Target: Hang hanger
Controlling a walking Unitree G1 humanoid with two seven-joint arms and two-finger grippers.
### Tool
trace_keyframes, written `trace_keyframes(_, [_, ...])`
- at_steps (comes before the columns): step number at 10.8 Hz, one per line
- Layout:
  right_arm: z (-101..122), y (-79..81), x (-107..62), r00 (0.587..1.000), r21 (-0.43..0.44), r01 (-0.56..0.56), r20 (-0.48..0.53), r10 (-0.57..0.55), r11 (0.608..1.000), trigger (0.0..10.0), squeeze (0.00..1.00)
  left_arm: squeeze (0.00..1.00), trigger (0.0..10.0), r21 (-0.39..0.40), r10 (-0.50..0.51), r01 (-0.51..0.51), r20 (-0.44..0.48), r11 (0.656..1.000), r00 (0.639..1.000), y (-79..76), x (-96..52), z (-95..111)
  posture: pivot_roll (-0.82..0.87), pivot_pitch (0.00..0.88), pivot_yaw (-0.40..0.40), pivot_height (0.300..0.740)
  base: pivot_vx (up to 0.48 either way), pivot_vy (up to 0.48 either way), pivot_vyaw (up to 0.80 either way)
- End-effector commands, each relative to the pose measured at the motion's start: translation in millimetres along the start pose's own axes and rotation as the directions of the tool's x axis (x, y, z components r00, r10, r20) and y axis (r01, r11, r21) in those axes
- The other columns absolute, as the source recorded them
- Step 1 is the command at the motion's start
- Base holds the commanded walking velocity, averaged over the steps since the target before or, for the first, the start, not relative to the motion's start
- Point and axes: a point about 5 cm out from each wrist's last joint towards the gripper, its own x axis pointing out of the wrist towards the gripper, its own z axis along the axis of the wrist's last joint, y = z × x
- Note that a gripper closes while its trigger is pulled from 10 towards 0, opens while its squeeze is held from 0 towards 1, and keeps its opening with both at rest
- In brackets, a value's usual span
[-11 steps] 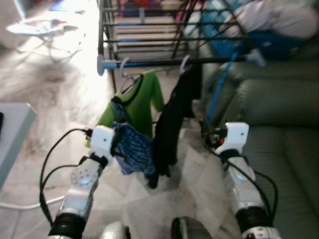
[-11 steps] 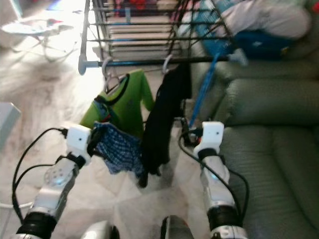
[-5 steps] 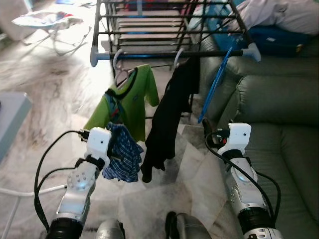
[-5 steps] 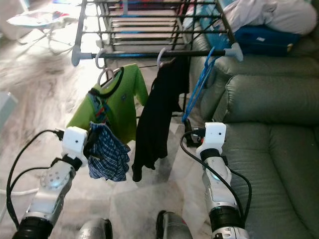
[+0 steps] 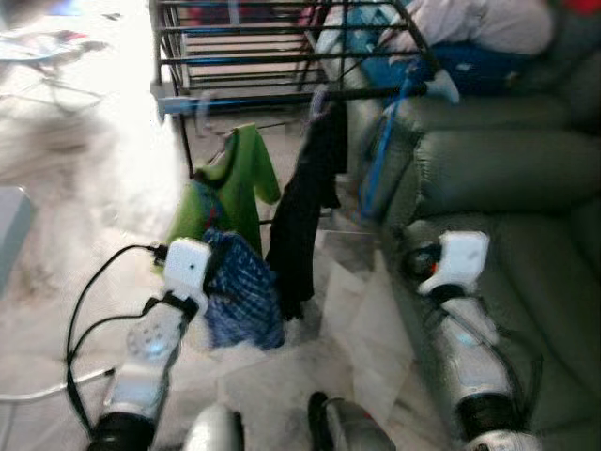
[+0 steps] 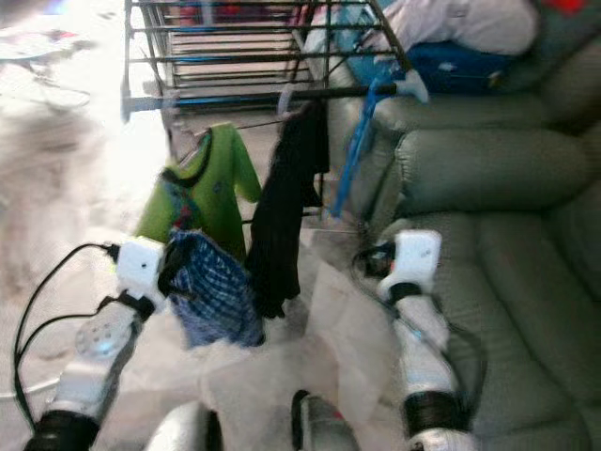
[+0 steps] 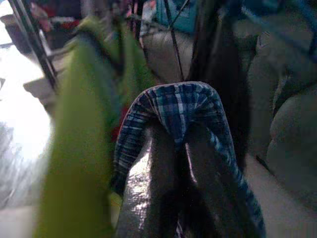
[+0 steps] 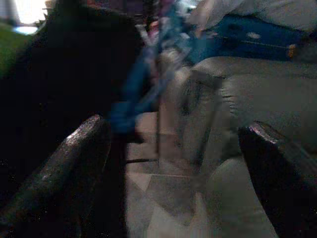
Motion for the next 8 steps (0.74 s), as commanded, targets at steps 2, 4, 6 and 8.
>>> trace_keyframes(2, [1.0, -3.2, 0.0, 1.000, -0.013, 0.006, 0.003, -0.006, 1.000, 10.0, 0.00, 0.00, 10.0, 0.016, 0.003, -0.004, 0.014, 1.000, 1.000, -1.9, -0.2, 3.4, 0.05, 0.154, -0.055, 0.740, 0.000, 0.210, 0.00])
trace_keyframes(4, [0.9, -3.2, 0.0, 1.000, -0.014, 0.011, 0.003, -0.011, 1.000, 10.0, 0.00, 0.00, 10.0, 0.006, 0.001, -0.001, 0.025, 1.000, 1.000, -4.9, 0.3, 5.3, 0.05, 0.154, -0.055, 0.740, 0.000, 0.000, 0.00])
trace_keyframes(6, [0.8, -5.1, -0.1, 1.000, -0.027, 0.023, 0.004, -0.023, 0.999, 10.0, 0.00, 0.00, 10.0, 0.007, -0.003, 0.003, 0.041, 1.000, 0.999, -6.3, 0.1, 7.3, 0.05, 0.142, -0.061, 0.740, 0.000, 0.000, 0.00])
trace_keyframes(8, [-0.4, -8.0, -1.2, 0.999, -0.035, 0.042, 0.002, -0.042, 0.998, 10.0, 0.00, 0.00, 10.0, -0.009, -0.017, 0.018, 0.053, 1.000, 0.998, -9.8, -2.7, 7.0, 0.05, 0.140, -0.058, 0.740, 0.124, 0.000, 0.00])
